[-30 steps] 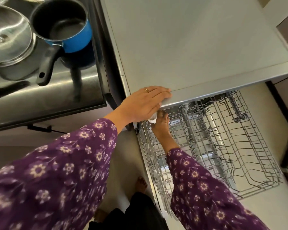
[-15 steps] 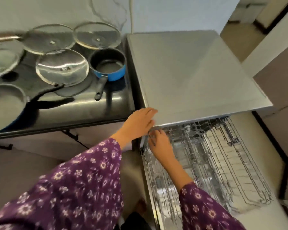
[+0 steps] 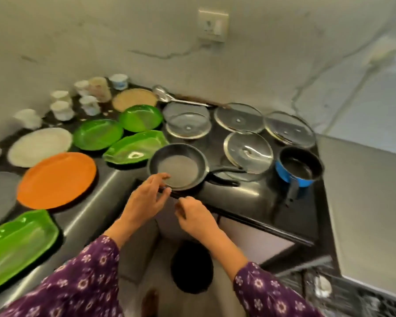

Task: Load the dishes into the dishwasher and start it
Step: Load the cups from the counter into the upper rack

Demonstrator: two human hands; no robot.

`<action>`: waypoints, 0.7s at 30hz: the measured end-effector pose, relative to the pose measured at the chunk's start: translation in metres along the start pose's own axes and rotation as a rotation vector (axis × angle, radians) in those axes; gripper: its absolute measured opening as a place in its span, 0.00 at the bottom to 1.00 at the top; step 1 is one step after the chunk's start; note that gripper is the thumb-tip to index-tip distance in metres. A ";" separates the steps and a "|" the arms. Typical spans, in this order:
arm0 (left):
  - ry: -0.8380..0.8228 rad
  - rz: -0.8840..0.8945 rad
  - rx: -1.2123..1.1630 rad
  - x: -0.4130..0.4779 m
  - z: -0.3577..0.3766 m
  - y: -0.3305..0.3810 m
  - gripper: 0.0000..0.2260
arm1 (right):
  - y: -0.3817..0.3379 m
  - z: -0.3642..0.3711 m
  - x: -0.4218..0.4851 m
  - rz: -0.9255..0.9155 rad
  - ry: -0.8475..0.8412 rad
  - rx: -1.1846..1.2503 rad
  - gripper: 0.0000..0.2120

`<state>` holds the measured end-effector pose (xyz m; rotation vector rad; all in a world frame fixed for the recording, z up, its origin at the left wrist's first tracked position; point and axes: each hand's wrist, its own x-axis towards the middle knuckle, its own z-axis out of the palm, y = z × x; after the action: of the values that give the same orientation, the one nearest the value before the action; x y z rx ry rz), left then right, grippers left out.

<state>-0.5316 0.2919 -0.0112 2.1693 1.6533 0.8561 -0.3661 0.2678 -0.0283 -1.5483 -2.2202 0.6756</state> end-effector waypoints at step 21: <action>0.257 -0.545 0.242 0.083 -0.214 -0.333 0.24 | -0.156 0.134 0.295 -0.125 -0.476 -0.479 0.24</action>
<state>-0.9059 0.4445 -0.0033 1.6378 2.4246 0.8215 -0.6594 0.4753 -0.0471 -1.5533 -2.9832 0.5402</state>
